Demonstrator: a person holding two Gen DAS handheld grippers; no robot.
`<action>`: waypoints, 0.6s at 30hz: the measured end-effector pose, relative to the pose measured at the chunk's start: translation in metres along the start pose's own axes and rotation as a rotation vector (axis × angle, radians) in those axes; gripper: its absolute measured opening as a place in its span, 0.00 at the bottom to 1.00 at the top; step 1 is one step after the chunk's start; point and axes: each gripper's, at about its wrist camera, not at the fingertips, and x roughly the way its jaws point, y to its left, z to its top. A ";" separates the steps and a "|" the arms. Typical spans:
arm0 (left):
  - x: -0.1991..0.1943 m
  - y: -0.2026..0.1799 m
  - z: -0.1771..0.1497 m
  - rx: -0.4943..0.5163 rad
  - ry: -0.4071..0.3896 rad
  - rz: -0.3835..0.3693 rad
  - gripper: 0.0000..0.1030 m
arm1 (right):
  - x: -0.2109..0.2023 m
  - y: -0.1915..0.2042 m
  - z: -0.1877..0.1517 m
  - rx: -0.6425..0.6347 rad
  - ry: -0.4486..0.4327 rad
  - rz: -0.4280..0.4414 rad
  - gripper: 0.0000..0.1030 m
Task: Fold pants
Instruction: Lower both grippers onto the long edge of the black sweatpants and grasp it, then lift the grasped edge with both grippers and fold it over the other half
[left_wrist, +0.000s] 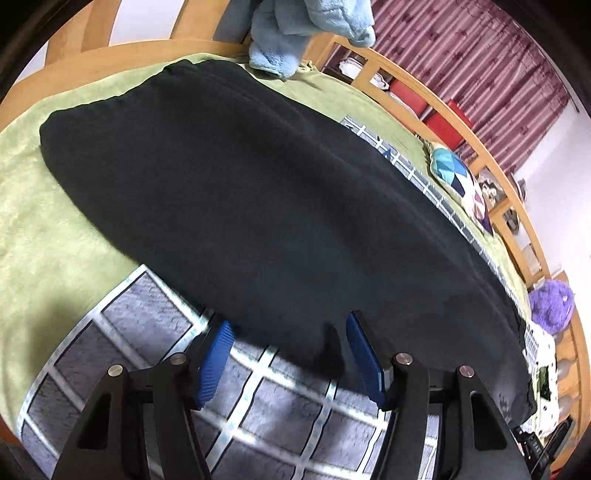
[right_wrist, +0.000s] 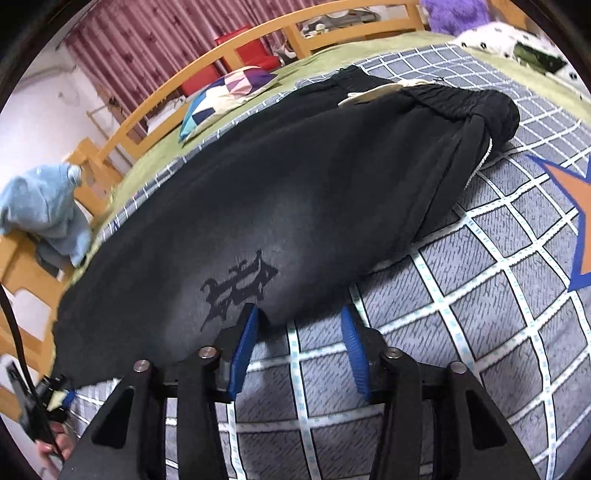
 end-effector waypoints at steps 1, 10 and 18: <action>0.002 -0.001 0.002 0.000 0.000 0.001 0.57 | 0.002 -0.002 0.003 0.013 -0.001 0.006 0.48; 0.011 0.001 0.020 -0.015 -0.019 0.054 0.20 | 0.022 0.002 0.024 0.031 0.009 -0.030 0.23; -0.015 -0.020 0.048 0.029 -0.057 0.019 0.14 | -0.001 0.028 0.054 -0.081 -0.035 -0.027 0.19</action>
